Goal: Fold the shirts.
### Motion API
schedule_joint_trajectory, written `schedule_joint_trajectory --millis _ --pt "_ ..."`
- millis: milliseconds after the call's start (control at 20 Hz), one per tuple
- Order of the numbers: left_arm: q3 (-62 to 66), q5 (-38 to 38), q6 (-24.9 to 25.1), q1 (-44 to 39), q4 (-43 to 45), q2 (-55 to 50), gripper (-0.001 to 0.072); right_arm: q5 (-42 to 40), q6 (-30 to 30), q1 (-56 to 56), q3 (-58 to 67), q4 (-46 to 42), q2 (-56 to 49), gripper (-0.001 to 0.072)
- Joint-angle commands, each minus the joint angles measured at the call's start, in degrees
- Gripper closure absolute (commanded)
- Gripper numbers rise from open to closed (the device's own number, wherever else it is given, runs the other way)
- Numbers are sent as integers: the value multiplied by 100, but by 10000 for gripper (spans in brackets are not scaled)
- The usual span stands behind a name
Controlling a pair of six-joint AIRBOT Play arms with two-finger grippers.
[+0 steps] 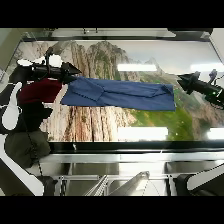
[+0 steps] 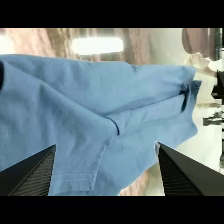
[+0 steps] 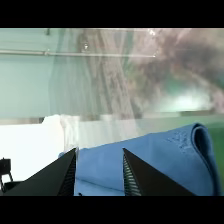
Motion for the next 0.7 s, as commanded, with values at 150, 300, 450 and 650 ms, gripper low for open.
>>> schedule_joint_trajectory --millis 150,300,450,650 --pt "750 -195 9 323 -153 -2 8 579 -83 -278 503 -1967 4 217" --pt "1213 -767 9 334 -149 -2 587 557 -83 -337 584 -3005 -7 14" --pt "1340 -1003 2 201 -149 -2 703 579 -83 -262 577 -3279 -57 14" --pt "1091 -927 11 -70 -142 2 702 483 -81 92 577 -3287 -133 14"
